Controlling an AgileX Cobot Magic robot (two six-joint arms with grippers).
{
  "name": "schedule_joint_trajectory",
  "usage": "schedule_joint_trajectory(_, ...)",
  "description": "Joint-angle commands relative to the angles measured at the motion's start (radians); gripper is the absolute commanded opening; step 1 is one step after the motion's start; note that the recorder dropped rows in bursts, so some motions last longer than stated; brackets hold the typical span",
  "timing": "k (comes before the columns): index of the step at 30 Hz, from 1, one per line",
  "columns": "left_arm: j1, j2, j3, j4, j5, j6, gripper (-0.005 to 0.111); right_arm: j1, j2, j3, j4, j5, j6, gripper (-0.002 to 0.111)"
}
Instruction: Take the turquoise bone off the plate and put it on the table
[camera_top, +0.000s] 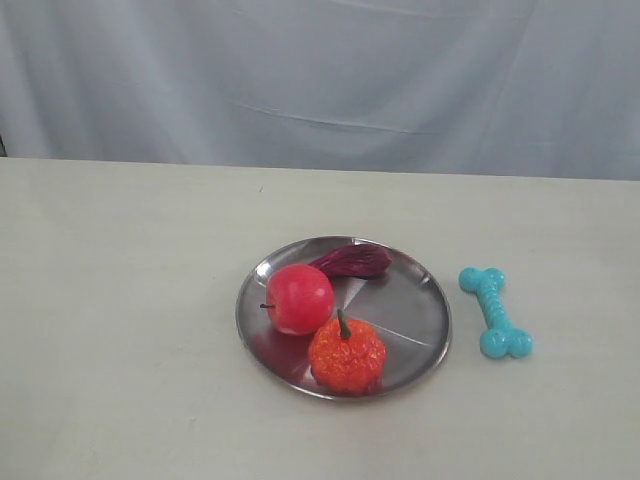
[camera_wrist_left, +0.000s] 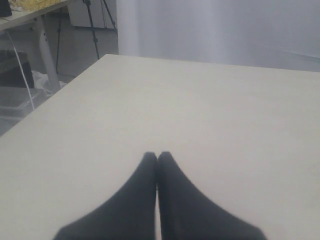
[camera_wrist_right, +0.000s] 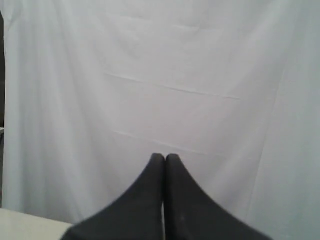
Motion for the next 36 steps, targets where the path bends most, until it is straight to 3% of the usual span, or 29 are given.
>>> schedule_joint_trajectory(1,0.002,-0.001,0.003,0.000,-0.005,-0.004,0.000,0.002,-0.164,0.063,-0.059,0.026,0.013,-0.001)
schedule_joint_trajectory(5,0.002,-0.001,0.003,0.000,-0.005,-0.004,0.000,0.002,-0.291,0.106,-0.137,0.028,0.009,-0.001)
schedule_joint_trajectory(11,0.002,-0.001,0.003,0.000,-0.005,-0.004,0.000,0.002,-0.401,0.148,-0.093,0.057,0.009,-0.001)
schedule_joint_trajectory(19,0.002,-0.001,0.003,0.000,-0.005,-0.004,0.000,0.002,-0.404,0.148,-0.038,0.206,0.013,-0.001)
schedule_joint_trajectory(36,0.002,-0.001,0.003,0.000,-0.005,-0.004,0.000,0.002,-0.404,0.148,-0.045,0.201,0.021,-0.001)
